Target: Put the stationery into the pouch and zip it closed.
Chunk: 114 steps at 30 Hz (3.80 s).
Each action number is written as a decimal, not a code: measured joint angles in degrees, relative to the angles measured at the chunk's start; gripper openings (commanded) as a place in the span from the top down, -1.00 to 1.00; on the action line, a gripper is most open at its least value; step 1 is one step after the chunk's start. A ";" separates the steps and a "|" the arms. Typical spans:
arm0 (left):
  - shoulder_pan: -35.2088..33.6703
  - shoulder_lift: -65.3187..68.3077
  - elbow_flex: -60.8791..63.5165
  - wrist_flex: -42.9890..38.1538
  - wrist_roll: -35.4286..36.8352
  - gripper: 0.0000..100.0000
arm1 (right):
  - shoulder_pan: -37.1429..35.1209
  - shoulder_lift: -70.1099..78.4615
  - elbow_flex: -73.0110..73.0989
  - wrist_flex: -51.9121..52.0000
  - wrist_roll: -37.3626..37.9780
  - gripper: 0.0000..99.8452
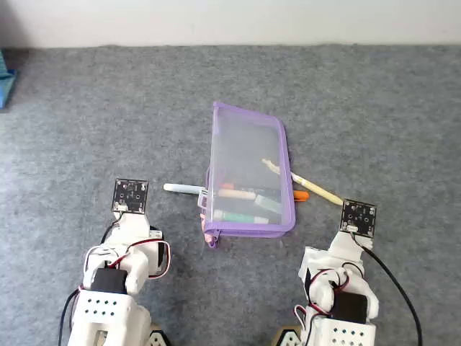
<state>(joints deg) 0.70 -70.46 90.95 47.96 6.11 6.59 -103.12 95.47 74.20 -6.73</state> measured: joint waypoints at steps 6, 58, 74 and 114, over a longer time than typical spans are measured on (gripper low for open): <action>0.00 0.00 0.00 0.00 0.00 0.97 | 0.00 0.00 0.00 0.00 0.00 0.98; 0.00 0.00 0.00 0.00 0.00 0.97 | -32.26 0.35 -2.02 -7.30 5.19 0.98; 0.00 0.00 0.00 0.00 0.00 0.97 | -32.88 44.31 -18.73 -23.91 3.34 0.98; 0.09 0.00 0.00 0.00 0.00 0.97 | -28.22 87.65 -60.31 -25.85 -22.95 0.46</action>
<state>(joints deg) 0.79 -70.46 90.95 47.96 6.11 -21.63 -15.47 35.16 48.35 -29.67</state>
